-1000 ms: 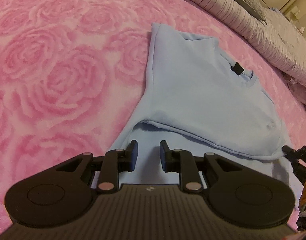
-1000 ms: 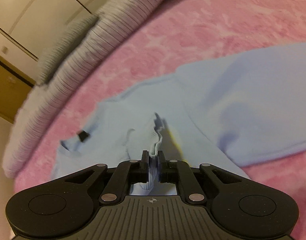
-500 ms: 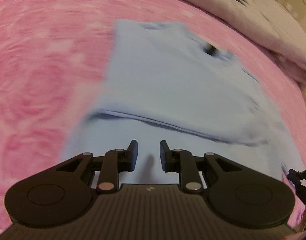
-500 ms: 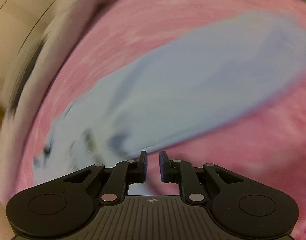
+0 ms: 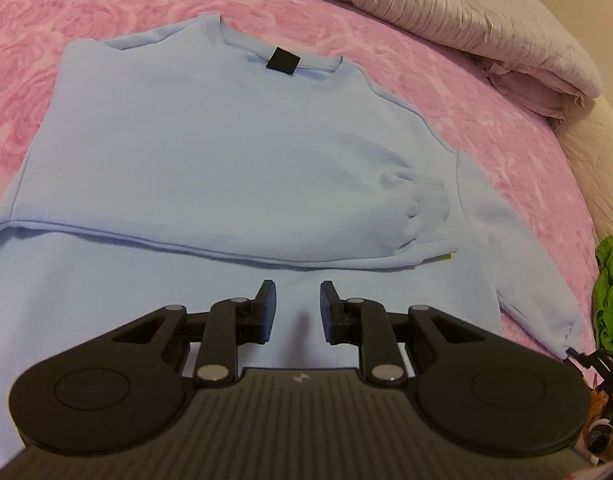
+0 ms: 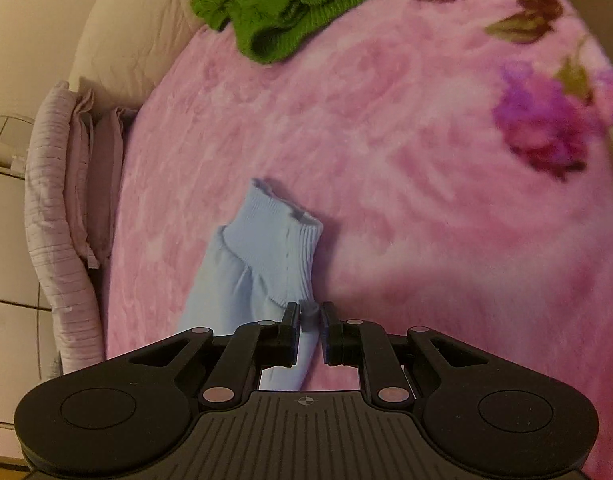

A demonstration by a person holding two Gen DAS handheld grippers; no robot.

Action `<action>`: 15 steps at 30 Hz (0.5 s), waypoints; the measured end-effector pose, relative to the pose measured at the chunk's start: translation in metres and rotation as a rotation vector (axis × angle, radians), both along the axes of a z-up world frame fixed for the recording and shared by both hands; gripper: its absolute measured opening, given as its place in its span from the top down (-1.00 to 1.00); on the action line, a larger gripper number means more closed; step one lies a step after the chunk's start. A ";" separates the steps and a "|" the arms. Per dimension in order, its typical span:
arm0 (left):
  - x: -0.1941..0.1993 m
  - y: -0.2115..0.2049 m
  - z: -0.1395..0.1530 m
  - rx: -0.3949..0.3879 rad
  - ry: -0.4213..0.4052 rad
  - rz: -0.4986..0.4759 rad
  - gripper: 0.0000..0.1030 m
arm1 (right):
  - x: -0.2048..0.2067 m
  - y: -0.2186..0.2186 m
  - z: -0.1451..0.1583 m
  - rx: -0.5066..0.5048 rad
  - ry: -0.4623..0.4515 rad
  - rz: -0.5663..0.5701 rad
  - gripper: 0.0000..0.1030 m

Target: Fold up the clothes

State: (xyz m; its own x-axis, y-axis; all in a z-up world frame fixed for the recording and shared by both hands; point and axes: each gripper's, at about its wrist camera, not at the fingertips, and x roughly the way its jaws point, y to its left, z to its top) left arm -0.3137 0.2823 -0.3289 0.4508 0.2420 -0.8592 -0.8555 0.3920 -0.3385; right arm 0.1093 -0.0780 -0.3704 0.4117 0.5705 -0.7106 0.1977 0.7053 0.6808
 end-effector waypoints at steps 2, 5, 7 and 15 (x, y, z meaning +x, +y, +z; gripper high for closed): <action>-0.002 0.001 0.002 0.006 0.006 0.006 0.66 | 0.005 0.000 -0.005 0.022 -0.003 0.001 0.59; -0.008 0.000 0.003 0.006 0.013 0.023 0.66 | 0.007 -0.003 -0.002 0.054 -0.008 -0.010 0.31; -0.013 -0.001 0.004 0.001 0.013 0.037 0.66 | 0.009 -0.004 0.006 0.021 -0.039 0.006 0.18; -0.028 -0.002 0.001 -0.022 -0.006 0.082 0.66 | 0.024 0.025 0.012 -0.127 -0.058 0.122 0.84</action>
State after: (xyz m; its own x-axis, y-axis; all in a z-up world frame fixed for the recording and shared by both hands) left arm -0.3414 0.2804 -0.3281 0.4350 0.2598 -0.8621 -0.8826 0.3128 -0.3510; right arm 0.1337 -0.0534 -0.3583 0.3872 0.5256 -0.7575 0.0688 0.8029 0.5922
